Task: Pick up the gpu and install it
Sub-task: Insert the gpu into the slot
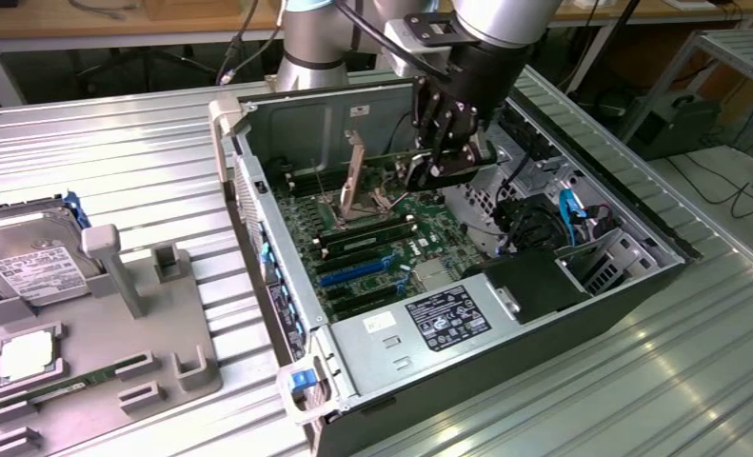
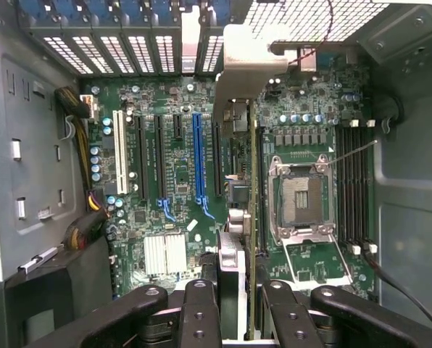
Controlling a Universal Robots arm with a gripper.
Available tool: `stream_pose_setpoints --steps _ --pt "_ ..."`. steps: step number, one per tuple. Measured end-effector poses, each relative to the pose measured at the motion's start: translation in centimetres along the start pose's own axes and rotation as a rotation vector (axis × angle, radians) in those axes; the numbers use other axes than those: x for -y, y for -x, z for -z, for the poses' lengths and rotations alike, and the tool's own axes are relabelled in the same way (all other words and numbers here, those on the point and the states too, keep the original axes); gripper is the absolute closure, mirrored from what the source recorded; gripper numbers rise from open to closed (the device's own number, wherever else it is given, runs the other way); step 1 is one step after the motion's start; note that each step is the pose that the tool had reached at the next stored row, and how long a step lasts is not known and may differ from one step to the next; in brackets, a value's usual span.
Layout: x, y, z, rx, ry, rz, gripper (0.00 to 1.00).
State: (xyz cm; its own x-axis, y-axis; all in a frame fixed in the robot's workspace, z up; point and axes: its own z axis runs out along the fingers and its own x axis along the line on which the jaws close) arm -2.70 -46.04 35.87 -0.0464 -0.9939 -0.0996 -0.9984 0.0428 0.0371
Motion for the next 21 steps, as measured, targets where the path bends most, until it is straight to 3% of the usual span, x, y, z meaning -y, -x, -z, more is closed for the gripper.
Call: stream_pose_setpoints --steps 21 --pt "0.03 -0.09 -0.88 -0.0001 0.0000 0.000 0.72"
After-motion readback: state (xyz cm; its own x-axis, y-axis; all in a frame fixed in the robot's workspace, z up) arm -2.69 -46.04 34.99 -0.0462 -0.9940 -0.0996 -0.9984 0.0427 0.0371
